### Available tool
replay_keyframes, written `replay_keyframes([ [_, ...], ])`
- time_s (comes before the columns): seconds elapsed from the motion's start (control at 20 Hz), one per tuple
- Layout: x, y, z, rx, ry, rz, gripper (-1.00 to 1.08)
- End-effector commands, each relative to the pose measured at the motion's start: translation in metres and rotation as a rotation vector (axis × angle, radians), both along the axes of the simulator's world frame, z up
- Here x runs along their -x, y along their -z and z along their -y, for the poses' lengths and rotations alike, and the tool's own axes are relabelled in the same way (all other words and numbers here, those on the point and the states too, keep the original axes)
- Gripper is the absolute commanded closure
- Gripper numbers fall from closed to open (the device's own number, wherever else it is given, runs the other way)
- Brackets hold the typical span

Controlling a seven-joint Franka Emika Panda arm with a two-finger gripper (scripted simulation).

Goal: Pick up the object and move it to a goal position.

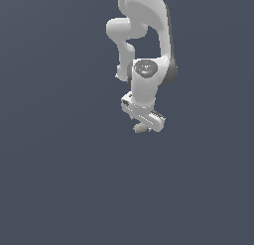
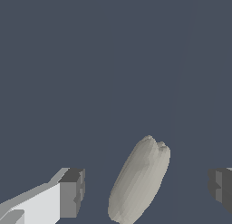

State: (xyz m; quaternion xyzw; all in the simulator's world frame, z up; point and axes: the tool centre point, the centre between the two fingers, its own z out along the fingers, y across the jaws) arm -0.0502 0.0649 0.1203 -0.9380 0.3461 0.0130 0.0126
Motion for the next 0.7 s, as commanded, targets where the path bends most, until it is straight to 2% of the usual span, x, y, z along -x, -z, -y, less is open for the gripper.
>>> replay_keyframes([
  [0.0, 0.005, 0.004, -0.004, 0.005, 0.058, 0.000, -0.92],
  [0.65, 0.032, 0.025, -0.021, 0.026, 0.345, 0.003, -0.92],
])
